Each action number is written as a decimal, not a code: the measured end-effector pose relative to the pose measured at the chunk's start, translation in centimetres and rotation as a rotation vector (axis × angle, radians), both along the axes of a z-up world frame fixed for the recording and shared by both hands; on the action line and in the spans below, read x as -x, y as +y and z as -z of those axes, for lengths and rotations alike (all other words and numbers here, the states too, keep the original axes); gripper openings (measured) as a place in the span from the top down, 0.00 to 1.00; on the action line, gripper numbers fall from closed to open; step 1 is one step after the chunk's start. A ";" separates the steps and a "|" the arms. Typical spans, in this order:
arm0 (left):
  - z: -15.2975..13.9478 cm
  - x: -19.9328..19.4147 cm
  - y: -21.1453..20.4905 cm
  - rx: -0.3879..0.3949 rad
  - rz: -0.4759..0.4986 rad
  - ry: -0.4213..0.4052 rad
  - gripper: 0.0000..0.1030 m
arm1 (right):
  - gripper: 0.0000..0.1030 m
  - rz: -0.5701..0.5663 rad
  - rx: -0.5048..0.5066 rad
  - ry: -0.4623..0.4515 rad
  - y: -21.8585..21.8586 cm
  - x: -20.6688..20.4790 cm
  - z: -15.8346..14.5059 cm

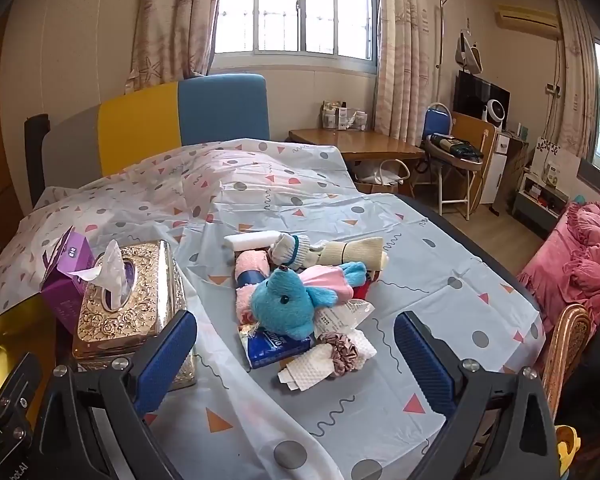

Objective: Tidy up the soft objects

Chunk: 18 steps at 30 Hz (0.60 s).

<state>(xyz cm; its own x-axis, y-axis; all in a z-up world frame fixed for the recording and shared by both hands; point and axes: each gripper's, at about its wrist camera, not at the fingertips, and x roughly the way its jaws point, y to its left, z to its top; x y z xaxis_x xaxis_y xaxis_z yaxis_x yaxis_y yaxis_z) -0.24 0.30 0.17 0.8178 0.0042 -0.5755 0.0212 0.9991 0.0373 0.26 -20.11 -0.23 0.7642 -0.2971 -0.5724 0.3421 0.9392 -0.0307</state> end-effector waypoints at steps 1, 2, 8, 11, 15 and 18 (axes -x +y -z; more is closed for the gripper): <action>-0.1 0.1 0.0 0.000 -0.001 -0.002 0.00 | 0.02 -0.001 -0.001 -0.003 0.0 0.0 0.0; -0.2 0.1 0.1 0.001 -0.001 -0.004 0.00 | 0.02 0.000 -0.001 -0.006 0.0 0.1 -0.1; 0.0 0.0 0.7 0.004 -0.009 -0.007 0.00 | 0.02 -0.004 0.007 -0.017 0.4 0.0 -0.2; -0.1 -0.1 1.0 0.002 -0.011 -0.010 0.00 | 0.02 -0.011 -0.002 -0.019 0.8 0.0 -0.6; -0.5 0.6 0.6 -0.006 -0.014 -0.014 0.00 | 0.02 -0.021 0.006 -0.020 0.8 0.1 -0.3; -0.4 0.6 0.7 -0.009 -0.014 -0.011 0.00 | 0.02 -0.023 0.005 -0.022 0.9 0.1 -0.1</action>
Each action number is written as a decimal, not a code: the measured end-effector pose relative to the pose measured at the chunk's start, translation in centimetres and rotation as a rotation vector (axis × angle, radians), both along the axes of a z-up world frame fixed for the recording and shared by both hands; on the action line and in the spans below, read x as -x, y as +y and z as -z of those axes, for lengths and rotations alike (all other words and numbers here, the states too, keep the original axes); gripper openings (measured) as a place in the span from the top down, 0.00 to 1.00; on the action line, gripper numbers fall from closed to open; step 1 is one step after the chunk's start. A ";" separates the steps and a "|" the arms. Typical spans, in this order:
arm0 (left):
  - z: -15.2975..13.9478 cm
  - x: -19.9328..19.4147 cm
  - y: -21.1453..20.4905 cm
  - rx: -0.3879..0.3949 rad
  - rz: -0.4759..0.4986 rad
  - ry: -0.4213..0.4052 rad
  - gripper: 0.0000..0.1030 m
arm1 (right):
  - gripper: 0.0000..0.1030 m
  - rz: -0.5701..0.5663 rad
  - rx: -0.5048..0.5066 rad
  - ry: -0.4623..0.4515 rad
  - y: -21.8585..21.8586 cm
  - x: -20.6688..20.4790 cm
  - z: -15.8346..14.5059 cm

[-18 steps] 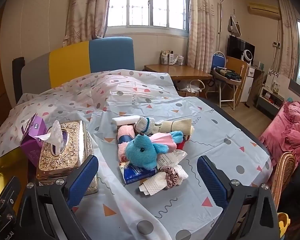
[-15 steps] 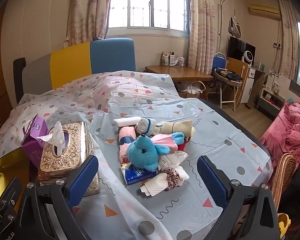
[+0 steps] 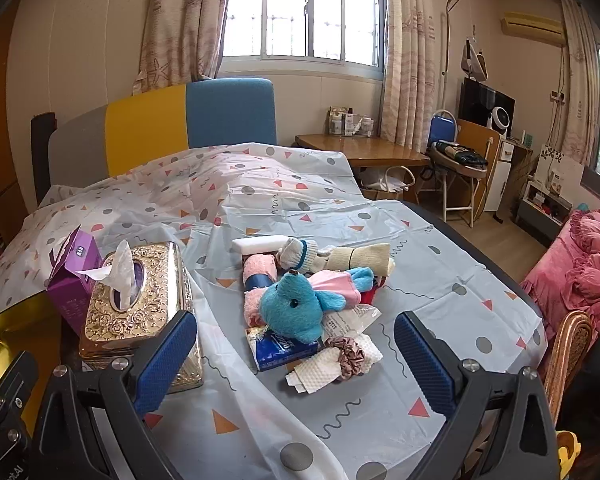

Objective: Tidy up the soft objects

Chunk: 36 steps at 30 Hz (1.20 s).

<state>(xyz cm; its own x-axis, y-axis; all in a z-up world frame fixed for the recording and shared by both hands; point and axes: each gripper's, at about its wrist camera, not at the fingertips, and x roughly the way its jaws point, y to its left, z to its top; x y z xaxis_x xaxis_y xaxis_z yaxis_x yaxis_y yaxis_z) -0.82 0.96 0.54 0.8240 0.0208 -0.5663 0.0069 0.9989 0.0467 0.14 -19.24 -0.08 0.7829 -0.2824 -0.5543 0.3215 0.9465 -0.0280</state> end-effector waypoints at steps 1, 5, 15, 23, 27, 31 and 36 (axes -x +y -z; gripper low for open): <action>0.1 0.0 0.0 -0.002 -0.001 0.001 0.00 | 0.02 0.000 0.002 0.002 0.0 -0.1 0.0; 0.2 0.0 0.1 -0.001 -0.007 0.005 0.00 | 0.02 -0.003 0.001 0.004 0.1 0.0 0.0; 0.7 -0.2 0.4 -0.005 -0.015 0.020 0.00 | 0.02 -0.005 -0.002 0.011 0.1 -0.4 0.5; 1.0 -0.3 0.4 -0.005 -0.019 0.026 0.00 | 0.02 -0.006 0.003 0.010 0.0 -0.6 0.7; 1.0 -0.4 0.5 -0.005 -0.024 0.030 0.00 | 0.02 -0.007 -0.001 0.014 -0.3 -0.7 0.9; 1.1 -0.4 0.5 -0.006 -0.026 0.033 0.00 | 0.02 -0.003 -0.006 0.015 -0.6 -0.7 1.0; 1.2 -0.3 0.5 -0.009 -0.024 0.033 0.00 | 0.02 -0.001 -0.006 0.015 -0.7 -0.7 1.1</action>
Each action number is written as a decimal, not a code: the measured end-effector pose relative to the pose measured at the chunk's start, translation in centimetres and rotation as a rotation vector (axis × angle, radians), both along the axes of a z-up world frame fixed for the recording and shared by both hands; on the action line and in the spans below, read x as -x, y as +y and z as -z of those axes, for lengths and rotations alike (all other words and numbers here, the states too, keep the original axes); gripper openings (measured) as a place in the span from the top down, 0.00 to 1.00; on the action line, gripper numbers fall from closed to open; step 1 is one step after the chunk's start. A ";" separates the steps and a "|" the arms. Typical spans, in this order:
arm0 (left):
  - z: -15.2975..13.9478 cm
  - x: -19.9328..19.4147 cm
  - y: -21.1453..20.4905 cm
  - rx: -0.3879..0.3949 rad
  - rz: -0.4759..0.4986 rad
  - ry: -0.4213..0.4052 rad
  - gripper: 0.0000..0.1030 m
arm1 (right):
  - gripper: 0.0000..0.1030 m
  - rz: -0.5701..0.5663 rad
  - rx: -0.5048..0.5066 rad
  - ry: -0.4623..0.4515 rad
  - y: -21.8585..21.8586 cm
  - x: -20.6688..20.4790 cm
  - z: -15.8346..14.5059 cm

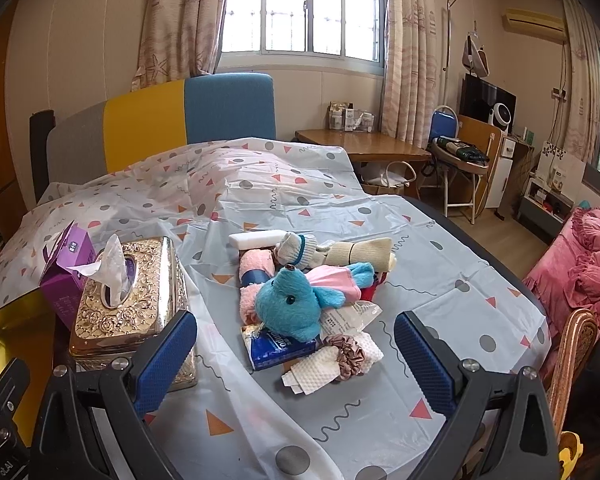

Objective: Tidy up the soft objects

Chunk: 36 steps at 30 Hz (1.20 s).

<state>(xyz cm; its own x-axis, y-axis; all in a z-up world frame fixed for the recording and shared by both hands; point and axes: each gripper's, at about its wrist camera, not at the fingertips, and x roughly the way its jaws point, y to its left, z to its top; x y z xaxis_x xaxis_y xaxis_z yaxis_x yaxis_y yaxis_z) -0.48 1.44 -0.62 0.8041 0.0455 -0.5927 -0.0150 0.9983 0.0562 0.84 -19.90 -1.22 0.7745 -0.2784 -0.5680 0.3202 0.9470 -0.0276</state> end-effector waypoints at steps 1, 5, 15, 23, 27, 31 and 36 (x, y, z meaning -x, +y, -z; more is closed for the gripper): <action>0.0 0.0 0.0 0.001 0.001 0.001 0.00 | 0.02 0.000 -0.002 0.001 0.0 0.0 0.0; 0.0 0.0 0.0 0.004 -0.001 0.006 0.00 | 0.02 -0.002 -0.002 0.004 -0.1 0.0 0.1; -0.1 0.1 0.0 0.005 -0.001 0.005 0.00 | 0.02 -0.003 -0.001 0.006 -0.1 0.0 0.2; -0.2 0.2 0.0 0.006 0.001 0.002 0.00 | 0.02 -0.002 0.000 0.004 0.1 0.1 0.0; -0.2 0.1 0.0 0.008 0.002 0.005 0.00 | 0.02 -0.002 0.000 0.004 0.1 0.1 0.0; -0.2 0.1 -0.1 0.008 0.003 0.005 0.00 | 0.02 -0.001 0.001 0.005 0.1 0.1 -0.1; -0.2 0.1 -0.1 0.008 0.004 0.006 0.00 | 0.02 0.000 -0.001 0.005 0.0 0.1 -0.1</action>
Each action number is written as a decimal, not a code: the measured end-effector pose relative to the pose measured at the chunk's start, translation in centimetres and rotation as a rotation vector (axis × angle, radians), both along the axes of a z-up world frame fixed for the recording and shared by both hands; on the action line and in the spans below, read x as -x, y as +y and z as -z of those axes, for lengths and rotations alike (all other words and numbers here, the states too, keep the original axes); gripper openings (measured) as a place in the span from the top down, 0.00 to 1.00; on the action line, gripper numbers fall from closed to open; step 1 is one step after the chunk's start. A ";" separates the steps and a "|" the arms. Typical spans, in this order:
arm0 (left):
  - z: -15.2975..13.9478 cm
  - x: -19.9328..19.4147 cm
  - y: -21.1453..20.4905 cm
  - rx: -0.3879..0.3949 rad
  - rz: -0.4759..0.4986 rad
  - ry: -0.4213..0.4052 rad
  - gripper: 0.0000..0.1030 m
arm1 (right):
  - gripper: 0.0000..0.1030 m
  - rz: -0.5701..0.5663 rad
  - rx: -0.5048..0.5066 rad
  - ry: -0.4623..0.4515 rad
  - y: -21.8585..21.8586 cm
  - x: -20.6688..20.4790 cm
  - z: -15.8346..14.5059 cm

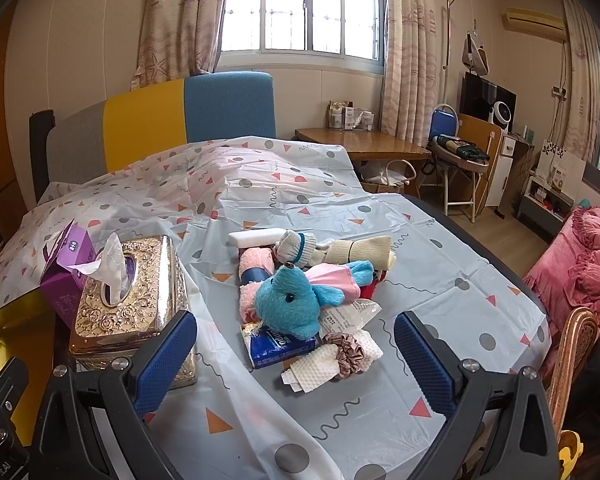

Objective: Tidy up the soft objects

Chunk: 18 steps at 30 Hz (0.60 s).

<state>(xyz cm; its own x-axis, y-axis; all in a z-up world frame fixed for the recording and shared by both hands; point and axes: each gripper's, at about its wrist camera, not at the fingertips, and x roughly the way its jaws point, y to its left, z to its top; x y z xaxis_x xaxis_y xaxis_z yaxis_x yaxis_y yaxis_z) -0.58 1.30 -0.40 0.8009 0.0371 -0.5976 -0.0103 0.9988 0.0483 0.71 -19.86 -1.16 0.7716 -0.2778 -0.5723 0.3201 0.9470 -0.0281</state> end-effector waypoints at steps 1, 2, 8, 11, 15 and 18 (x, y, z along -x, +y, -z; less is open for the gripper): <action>0.0 0.0 0.0 0.000 0.001 0.000 0.00 | 0.02 0.001 0.000 -0.001 0.0 0.0 0.0; 0.0 0.0 0.0 0.001 0.002 0.000 0.00 | 0.02 0.002 -0.001 -0.002 0.0 0.0 0.0; 0.1 -0.2 -0.5 0.039 0.076 0.011 0.00 | 0.02 0.011 -0.032 -0.004 -1.6 -0.1 -0.1; 0.3 -0.5 -1.0 0.113 0.199 0.049 0.00 | 0.02 0.045 -0.075 0.004 -4.1 -0.5 -0.2; 0.7 -1.3 -2.7 0.122 0.290 0.094 0.00 | 0.02 0.114 -0.157 0.020 -8.8 -0.6 -0.2; 0.8 -1.7 -4.4 0.111 0.349 0.109 0.00 | 0.02 0.167 -0.213 0.036 -12.2 -0.4 0.2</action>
<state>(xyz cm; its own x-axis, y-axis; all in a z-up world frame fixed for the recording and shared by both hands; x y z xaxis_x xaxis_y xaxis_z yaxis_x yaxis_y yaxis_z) 1.17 -3.12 -1.23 0.6852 -0.2961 -0.6654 0.3304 0.9406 -0.0783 1.14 -32.10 -1.39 0.7031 -0.2699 -0.6579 0.4748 0.8669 0.1518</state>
